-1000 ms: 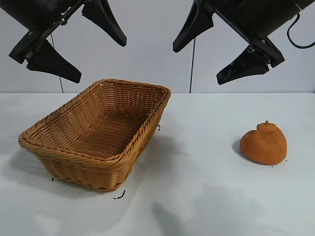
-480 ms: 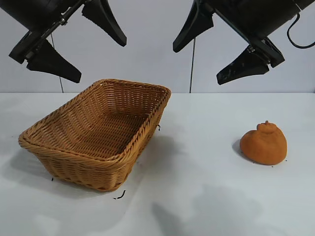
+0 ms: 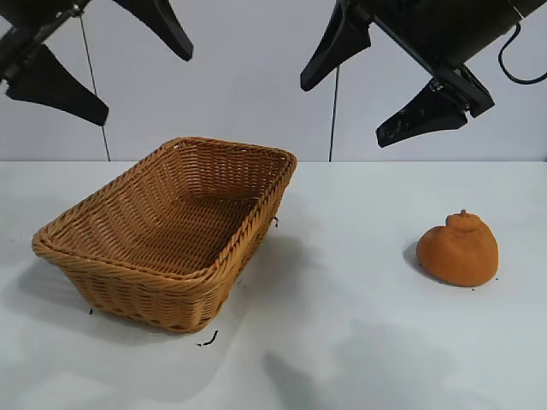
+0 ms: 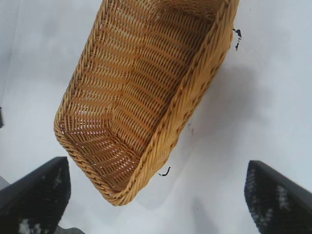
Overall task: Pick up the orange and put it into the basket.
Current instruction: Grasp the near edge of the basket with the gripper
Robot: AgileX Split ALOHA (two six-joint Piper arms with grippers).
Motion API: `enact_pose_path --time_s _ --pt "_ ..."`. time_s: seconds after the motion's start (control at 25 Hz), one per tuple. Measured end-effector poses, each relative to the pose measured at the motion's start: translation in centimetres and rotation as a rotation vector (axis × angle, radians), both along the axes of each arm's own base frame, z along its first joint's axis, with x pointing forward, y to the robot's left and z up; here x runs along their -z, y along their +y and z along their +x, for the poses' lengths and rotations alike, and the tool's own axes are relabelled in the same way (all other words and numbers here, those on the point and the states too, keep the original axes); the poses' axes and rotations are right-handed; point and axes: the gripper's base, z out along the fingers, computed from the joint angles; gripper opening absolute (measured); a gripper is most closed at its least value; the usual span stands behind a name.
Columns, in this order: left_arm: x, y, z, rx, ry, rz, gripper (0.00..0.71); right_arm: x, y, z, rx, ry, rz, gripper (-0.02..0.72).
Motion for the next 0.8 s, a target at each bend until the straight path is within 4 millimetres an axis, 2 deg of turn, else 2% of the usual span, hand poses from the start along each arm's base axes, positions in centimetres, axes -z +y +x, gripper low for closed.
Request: enact_pose_path --time_s 0.2,0.44,0.64,0.8 --pt "-0.9 0.9 -2.8 -0.103 0.042 -0.032 0.692 0.0 0.0 0.0 0.000 -0.001 0.000 0.696" --pt "0.6 -0.5 -6.2 -0.233 0.153 -0.064 0.692 0.0 0.0 0.0 0.001 -0.001 0.000 0.696" --pt "2.4 -1.9 -7.4 -0.378 0.198 -0.037 0.692 0.0 0.0 0.0 0.001 -0.001 0.000 0.696" --pt "3.3 -1.7 -6.7 -0.514 0.204 0.004 0.692 0.0 0.0 0.0 0.001 -0.001 0.001 0.696"
